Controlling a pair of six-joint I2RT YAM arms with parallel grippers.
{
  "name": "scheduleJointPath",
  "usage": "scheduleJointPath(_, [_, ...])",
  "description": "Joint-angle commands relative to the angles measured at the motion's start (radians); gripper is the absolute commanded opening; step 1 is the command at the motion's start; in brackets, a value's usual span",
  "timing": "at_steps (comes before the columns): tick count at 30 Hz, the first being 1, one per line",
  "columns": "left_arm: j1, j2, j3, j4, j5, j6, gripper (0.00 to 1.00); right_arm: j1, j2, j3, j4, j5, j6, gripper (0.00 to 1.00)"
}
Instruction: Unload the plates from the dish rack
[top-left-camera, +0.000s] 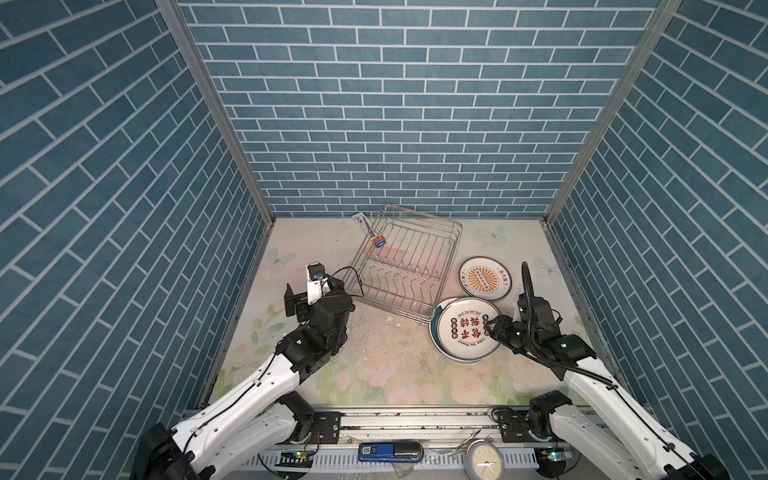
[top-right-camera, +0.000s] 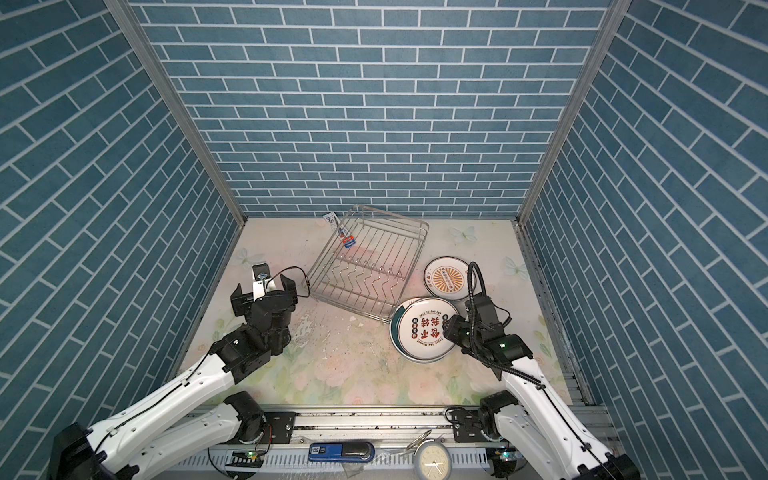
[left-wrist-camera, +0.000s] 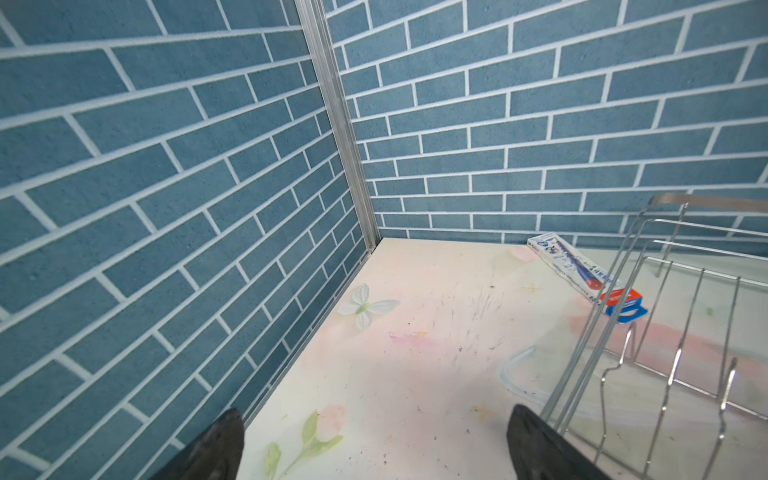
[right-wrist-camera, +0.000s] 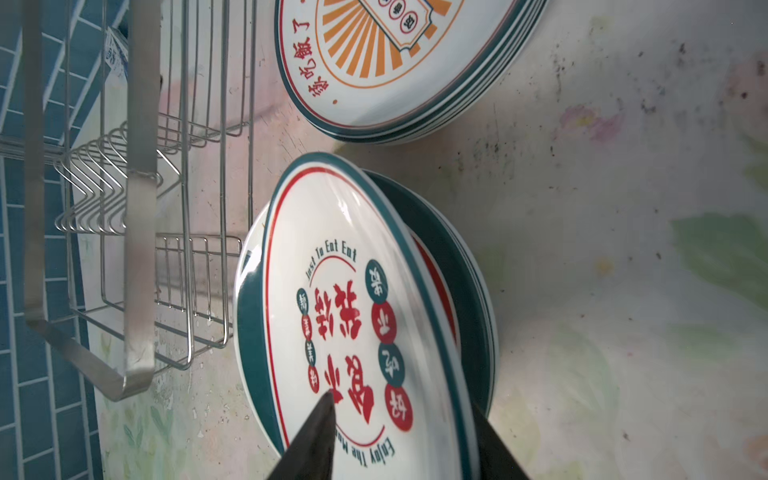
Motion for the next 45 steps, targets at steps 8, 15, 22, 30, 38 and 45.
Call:
scheduleJointPath(8, [0.1,-0.018,-0.018,0.067,0.147,0.101,0.99,0.004,0.107,0.021,-0.026,-0.035,-0.097,0.54])
scheduleJointPath(15, [0.133,-0.014,-0.027,0.096,0.173,0.13,0.99,0.076,0.235,0.118,-0.111,0.101,-0.145,0.61])
scheduleJointPath(22, [0.175,0.016,-0.041,0.147,0.21,0.167,0.99,0.127,0.301,0.174,-0.127,0.177,-0.169,0.8])
scheduleJointPath(30, [0.303,-0.001,-0.084,0.204,0.319,0.163,0.99,0.149,0.272,0.272,-0.244,0.499,-0.172,0.98])
scheduleJointPath(38, [0.445,0.162,-0.185,0.499,0.453,0.198,0.99,0.141,0.204,0.28,-0.035,1.012,-0.243,0.99])
scheduleJointPath(45, [0.499,0.397,-0.266,0.768,0.57,0.217,0.99,0.108,0.25,0.168,0.326,1.116,-0.501,0.99])
